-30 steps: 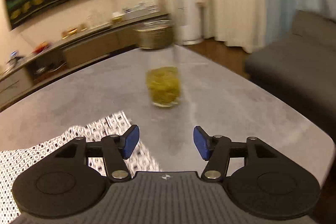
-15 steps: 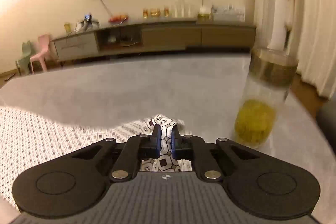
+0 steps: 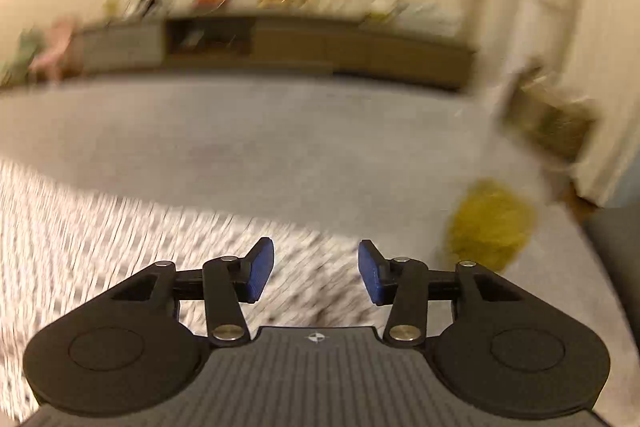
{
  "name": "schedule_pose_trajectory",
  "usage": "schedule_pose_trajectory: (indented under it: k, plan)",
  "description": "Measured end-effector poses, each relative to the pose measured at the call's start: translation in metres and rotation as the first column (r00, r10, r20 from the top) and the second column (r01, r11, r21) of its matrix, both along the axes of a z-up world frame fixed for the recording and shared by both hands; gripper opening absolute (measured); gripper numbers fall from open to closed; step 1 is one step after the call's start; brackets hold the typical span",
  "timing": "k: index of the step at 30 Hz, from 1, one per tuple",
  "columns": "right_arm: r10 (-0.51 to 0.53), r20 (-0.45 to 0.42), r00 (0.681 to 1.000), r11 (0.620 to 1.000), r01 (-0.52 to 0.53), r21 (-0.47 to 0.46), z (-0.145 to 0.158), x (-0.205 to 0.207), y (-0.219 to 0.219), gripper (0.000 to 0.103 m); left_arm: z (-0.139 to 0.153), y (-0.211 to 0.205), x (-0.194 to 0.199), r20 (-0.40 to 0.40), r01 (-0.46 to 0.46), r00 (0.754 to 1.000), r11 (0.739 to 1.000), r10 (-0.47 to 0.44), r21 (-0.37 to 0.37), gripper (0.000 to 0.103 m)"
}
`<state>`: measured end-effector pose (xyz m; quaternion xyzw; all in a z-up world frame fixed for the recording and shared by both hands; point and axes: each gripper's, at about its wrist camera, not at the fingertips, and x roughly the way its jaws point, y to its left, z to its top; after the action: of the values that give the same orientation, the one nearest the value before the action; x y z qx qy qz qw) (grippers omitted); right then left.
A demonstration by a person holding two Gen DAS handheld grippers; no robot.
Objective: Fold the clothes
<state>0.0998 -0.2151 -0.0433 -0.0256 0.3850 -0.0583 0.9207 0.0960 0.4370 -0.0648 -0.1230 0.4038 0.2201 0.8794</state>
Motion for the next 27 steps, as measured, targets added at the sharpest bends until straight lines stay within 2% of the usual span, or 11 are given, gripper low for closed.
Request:
schedule_pose_trajectory:
  k: [2,5,8,10,12,14,15,21,23,25,27]
  plan:
    - [-0.054,-0.042,0.998,0.998,0.052,-0.039,-0.005,0.0,-0.009,0.049,0.0,0.005,0.003,-0.006,-0.009,1.0,1.0,0.009,0.025,0.006]
    - [-0.167,-0.027,0.986,0.976,0.161,-0.144,0.003,-0.011,-0.024,0.049,0.005,0.008,-0.003,0.018,-0.039,0.999,0.999,0.04,-0.037,0.006]
    - [-0.049,0.061,0.997,0.999,0.05,-0.007,0.027,-0.038,-0.008,0.049,0.018,-0.007,-0.011,0.092,0.039,0.995,0.997,-0.033,-0.067,0.013]
    - [0.063,0.104,0.993,0.991,-0.075,0.114,0.038,-0.059,0.006,0.049,0.017,-0.016,-0.009,0.077,0.067,0.995,0.997,-0.063,-0.041,0.014]
    - [0.195,0.035,0.98,0.96,-0.198,0.199,0.028,-0.069,0.027,0.049,0.007,-0.014,-0.003,0.034,0.061,0.998,0.996,-0.059,-0.067,0.014]
    - [0.247,-0.071,0.966,0.957,-0.232,0.172,0.012,-0.071,0.038,0.048,0.001,-0.012,-0.002,0.019,0.055,0.998,0.997,-0.054,-0.057,0.012]
    - [0.262,-0.086,0.961,0.959,-0.249,0.138,0.009,-0.074,0.039,0.047,0.0,-0.011,-0.002,0.02,0.055,0.998,0.997,-0.053,-0.056,0.012]
    - [0.163,-0.153,0.975,0.984,-0.149,0.1,0.018,-0.096,-0.001,0.045,-0.001,-0.007,-0.002,0.019,0.058,0.998,0.997,-0.057,-0.049,0.007]
    - [0.127,-0.157,0.979,0.989,-0.112,0.1,0.019,-0.103,-0.011,0.03,-0.001,-0.006,-0.002,0.019,0.06,0.998,0.997,-0.059,-0.046,0.007]
    - [0.106,-0.139,0.984,0.992,-0.095,0.087,0.025,-0.101,-0.006,0.03,-0.001,-0.005,-0.002,0.018,0.063,0.998,0.997,-0.062,-0.043,0.007]
    - [0.113,-0.074,0.991,0.989,-0.105,0.1,0.037,-0.095,0.011,0.032,-0.001,-0.004,-0.001,0.017,0.065,0.998,0.997,-0.064,-0.04,0.007]
